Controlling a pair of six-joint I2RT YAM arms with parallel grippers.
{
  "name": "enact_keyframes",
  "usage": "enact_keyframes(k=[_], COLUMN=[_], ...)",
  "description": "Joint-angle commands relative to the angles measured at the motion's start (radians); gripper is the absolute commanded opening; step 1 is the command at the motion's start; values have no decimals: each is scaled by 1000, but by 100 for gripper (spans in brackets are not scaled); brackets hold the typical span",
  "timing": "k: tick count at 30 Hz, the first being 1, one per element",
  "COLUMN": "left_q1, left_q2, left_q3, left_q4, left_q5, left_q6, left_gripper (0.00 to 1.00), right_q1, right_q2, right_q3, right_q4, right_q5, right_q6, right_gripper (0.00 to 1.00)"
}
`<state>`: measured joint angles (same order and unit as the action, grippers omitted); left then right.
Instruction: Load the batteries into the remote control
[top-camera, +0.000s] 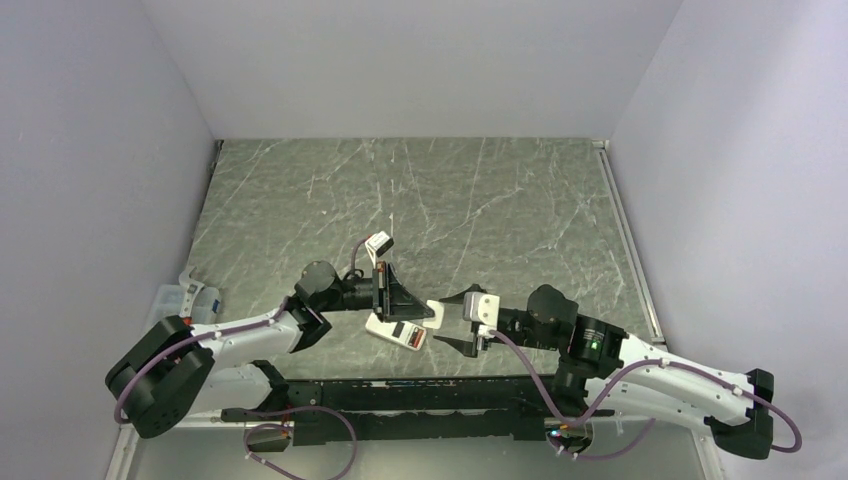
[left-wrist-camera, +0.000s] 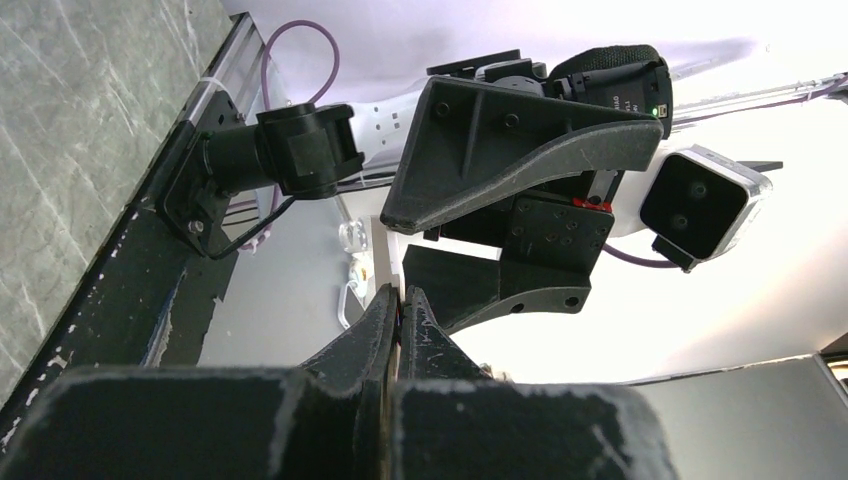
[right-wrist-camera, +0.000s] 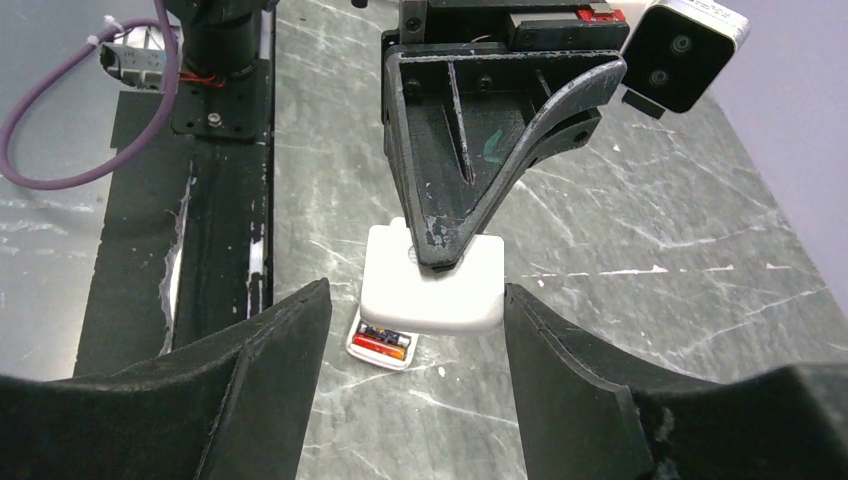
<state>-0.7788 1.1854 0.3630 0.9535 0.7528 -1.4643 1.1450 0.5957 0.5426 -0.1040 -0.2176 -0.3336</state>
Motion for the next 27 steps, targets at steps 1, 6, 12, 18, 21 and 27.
enact_keyframes(k=[1, 6, 12, 18, 21, 27], left_q1=[-2, -2, -2, -2, -2, -2], left_q2=[3, -4, 4, 19, 28, 42], left_q3=[-4, -10, -11, -15, -18, -17], left_q4=[105, 106, 127, 162, 178, 201], left_q5=[11, 10, 13, 14, 16, 20], left_q6=[-29, -29, -39, -53, -61, -73], left_gripper=[0, 0, 0, 0, 0, 0], right_q1=[14, 16, 17, 18, 19, 22], right_q2=[-11, -20, -35, -32, -29, -26], right_q3=[9, 7, 2, 4, 5, 6], right_q4=[36, 30, 30, 25, 26, 27], right_q5=[0, 21, 36, 41, 43, 47], right_q6=[-17, -22, -22, -25, -25, -30], right_gripper=[66, 66, 64, 59, 58, 52])
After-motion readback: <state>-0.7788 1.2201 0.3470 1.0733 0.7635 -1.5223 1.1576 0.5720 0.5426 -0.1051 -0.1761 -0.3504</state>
